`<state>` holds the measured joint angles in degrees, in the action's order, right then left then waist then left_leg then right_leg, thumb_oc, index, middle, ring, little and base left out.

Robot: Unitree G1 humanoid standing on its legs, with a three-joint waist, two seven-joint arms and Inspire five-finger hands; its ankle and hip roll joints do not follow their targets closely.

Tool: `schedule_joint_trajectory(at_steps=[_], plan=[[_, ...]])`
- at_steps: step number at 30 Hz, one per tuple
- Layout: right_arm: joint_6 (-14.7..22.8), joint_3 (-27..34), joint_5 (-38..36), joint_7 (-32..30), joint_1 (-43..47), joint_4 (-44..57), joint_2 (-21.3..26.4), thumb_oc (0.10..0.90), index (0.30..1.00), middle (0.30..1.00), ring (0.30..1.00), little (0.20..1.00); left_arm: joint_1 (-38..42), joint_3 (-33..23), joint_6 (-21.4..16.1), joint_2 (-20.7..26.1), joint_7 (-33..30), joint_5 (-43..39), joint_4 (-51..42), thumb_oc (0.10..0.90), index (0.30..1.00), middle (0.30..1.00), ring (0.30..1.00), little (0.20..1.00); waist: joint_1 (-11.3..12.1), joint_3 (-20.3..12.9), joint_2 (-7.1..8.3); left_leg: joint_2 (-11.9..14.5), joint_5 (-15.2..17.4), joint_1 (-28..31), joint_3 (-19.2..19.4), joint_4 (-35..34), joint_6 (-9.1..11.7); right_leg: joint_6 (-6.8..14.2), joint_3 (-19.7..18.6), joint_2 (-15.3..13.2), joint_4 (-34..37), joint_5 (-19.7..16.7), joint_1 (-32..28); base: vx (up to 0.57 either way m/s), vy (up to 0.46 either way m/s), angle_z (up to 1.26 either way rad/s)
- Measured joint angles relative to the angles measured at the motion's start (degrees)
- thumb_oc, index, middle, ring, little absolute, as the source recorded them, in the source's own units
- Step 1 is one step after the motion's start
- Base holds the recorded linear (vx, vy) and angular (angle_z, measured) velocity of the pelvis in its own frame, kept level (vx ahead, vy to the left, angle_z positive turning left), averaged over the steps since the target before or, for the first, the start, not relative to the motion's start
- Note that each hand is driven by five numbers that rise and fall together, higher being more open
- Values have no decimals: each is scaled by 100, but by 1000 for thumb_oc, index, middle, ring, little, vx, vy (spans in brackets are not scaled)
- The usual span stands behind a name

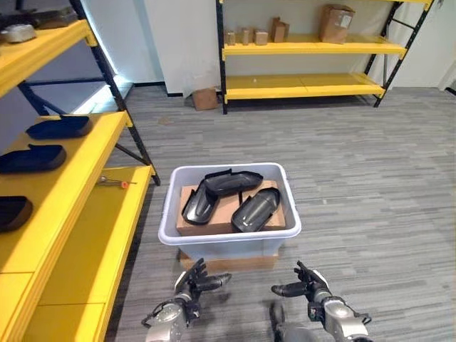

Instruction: Move parts from the plastic box to the shelf.

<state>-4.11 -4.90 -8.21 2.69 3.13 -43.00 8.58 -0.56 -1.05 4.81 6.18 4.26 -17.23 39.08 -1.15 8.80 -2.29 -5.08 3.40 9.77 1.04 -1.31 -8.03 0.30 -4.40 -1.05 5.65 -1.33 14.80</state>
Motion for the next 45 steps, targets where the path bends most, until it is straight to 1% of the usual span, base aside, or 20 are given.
schedule_joint_trajectory(at_steps=[2, 3, 4, 5, 6, 10, 16, 21, 25, 27, 30, 32, 33, 34, 35, 36, 38, 40, 42, 45], plan=[[-5, 1, 0, -20, -6, -1, -12, 900, 1000, 1000, 1000, 1000, -18, -29, 2, -45, -38, -11, 43, 900, 1000, 1000, 1000, 1000, -44, 7, 31, 43, 91, 118, -57, -34, 42, 6, 26, -32, -162, -171, 105, 140, -144, 39], [-16, 5, 0, -16, -41, -49, 6, 900, 1000, 1000, 1000, 1000, -66, -28, 1, -111, -73, -11, 42, 900, 1000, 1000, 1000, 1000, -28, -90, -90, 290, 169, 332, -143, -194, 166, -38, 315, 120, -976, -327, 55, 220, -171, 50], [-13, 2, 0, -16, -2, -53, 3, 900, 1000, 1000, 1000, 1000, -64, -25, -13, -114, -123, -11, 29, 900, 1000, 1000, 1000, 1000, 1, -185, -61, 378, 234, 396, -237, -208, 302, -28, 450, 198, -1059, -331, -186, 314, -192, 57], [0, 3, 0, -14, 51, -56, -10, 900, 1000, 1000, 1000, 1000, -64, -51, -14, -56, -144, -10, 34, 900, 1000, 1000, 1000, 1000, 6, -299, 147, 331, 378, 478, -391, -183, 553, -88, 270, 203, -554, -786, -815, 330, -180, 32], [-2, 2, -1, -27, 141, -56, 39, 900, 1000, 1000, 1000, 1000, -71, -156, -25, -126, -150, -11, 36, 900, 1000, 1000, 1000, 1000, 15, -302, 76, 469, 446, 454, -405, 21, 665, -185, 269, 332, -362, -891, -994, 283, -134, 11], [67, 10, -2, -59, 245, 27, 262, 900, 1000, 1000, 1000, 1000, -122, -156, -33, -196, -172, -8, 7, 900, 1000, 1000, 1000, 1000, 1, -325, 45, 758, 676, 253, -436, 484, 777, -407, 334, 593, -284, -706, -1268, 218, -94, 3], [58, 32, -2, -78, 151, 14, 421, 900, 1000, 1000, 1000, 1000, -111, -176, -28, -94, -163, 2, -4, 900, 1000, 1000, 1000, 1000, -40, -326, 76, 1086, 717, 131, -472, 323, 884, -414, 574, 829, -301, -472, -1319, 162, -68, 22], [42, 13, -2, -20, 16, 5, 201, 900, 1000, 1000, 1000, 1000, -117, 32, -25, -139, -100, 2, -79, 900, 1000, 1000, 1000, 1000, -13, -376, 287, 1116, 720, 69, -564, 388, 968, -463, 633, 841, -397, -424, -1290, 84, -47, 13], [36, 28, -2, -16, -37, 1, 151, 900, 1000, 1000, 1000, 1000, -26, 92, -27, -182, -92, 1, -73, 900, 1000, 1000, 1000, 1000, -2, -391, 556, 810, 776, -841, -667, 1980, 1125, -486, 659, 623, -556, -372, -1109, -25, -55, 21], [19, 49, -2, -17, -22, -37, 151, 900, 1000, 1000, 1000, 1000, -138, 73, -6, -179, -41, -1, -9, 900, 1000, 1000, 1000, 1000, 282, -239, 649, 477, 558, -1815, -789, 3828, 1250, -628, 566, 413, -664, -353, -1269, 106, 41, -21], [19, 133, -5, -22, -35, -42, 87, 900, 1000, 1000, 1000, 1000, 74, 5, -7, -54, 2, -6, 277, 900, 1000, 1000, 1000, 1000, 153, -157, 735, 1229, 512, -1962, -334, 2869, 1041, -714, 905, 268, -378, -398, -1503, 179, 170, 18], [65, 298, -48, -32, -76, 7, 77, 900, 1000, 1000, 1000, 1000, 114, -141, -4, -52, 6, -9, 301, 900, 1000, 1000, 1000, 1000, 97, -184, 876, 1643, 328, -1758, -391, 1261, 976, -422, 721, 119, -55, -288, -1557, 95, 219, -4], [82, 341, -97, -57, -27, -1, 203, 900, 1000, 1000, 1000, 1000, 179, -138, 1, -108, -7, -7, 329, 900, 1000, 1000, 1000, 1000, 76, -140, 712, 1787, 117, -1779, -341, 1188, 941, 96, 582, 129, -41, 35, -1561, 169, 432, -6], [75, 413, -103, -87, -172, 157, 433, 900, 1000, 1000, 1000, 1000, 122, -131, -13, -284, 59, -9, 144, 900, 1000, 1000, 1000, 1000, -108, -262, 351, 2165, 76, -1736, -228, 584, 1024, -187, 600, 103, -1131, 199, -1225, 145, 404, 2], [25, 502, -102, -142, -158, 120, 460, 900, 1000, 1000, 1000, 1000, 170, -132, 12, -411, 32, -8, 197, 900, 1000, 1000, 1000, 1000, -159, -275, 108, 2205, -16, -1634, -407, 604, 1089, -67, 649, 166, -1120, 263, -1259, 98, 315, -3], [10, 533, -103, -187, -144, 100, 483, 900, 1000, 1000, 1000, 1000, 168, -113, 17, -412, 34, -3, 209, 900, 1000, 1000, 1000, 1000, -181, -305, 166, 2009, -90, -1481, -453, 577, 1145, -1, 621, 23, -1009, 150, -1294, 18, 265, -26], [34, 538, -109, -181, -195, 105, 494, 900, 1000, 1000, 1000, 1000, 228, -4, -29, -369, 28, -1, 174, 900, 1000, 1000, 1000, 1000, -172, -392, 75, 1738, -349, -1130, -265, 288, 1122, 60, 531, -119, -866, 0, -1321, 24, 349, -32], [7, 550, -113, -171, -271, 117, 338, 900, 1000, 1000, 1000, 1000, 292, 75, -47, -215, 35, -3, 175, 900, 1000, 1000, 1000, 1000, -171, -474, 273, 1444, -500, -1128, -56, 205, 1049, 100, 447, -453, -763, -50, -1327, 8, 236, -13], [8, 456, -132, -91, -314, 117, -45, 900, 1000, 1000, 1000, 1000, 229, 78, -46, 6, 14, 1, 166, 900, 1000, 1000, 1000, 1000, -160, -605, 511, 906, -640, -1015, 63, -3, 1009, -44, 297, -916, -591, -288, -1359, -9, 320, -4], [3, 453, -157, -42, -289, 200, -338, 900, 1000, 1000, 1000, 1000, 211, 92, -50, 212, 5, 2, 182, 900, 1000, 1000, 1000, 1000, -17, -607, 368, 656, -604, -858, 190, -220, 745, -248, 296, -1136, -643, -819, -1331, -5, 207, -12]])
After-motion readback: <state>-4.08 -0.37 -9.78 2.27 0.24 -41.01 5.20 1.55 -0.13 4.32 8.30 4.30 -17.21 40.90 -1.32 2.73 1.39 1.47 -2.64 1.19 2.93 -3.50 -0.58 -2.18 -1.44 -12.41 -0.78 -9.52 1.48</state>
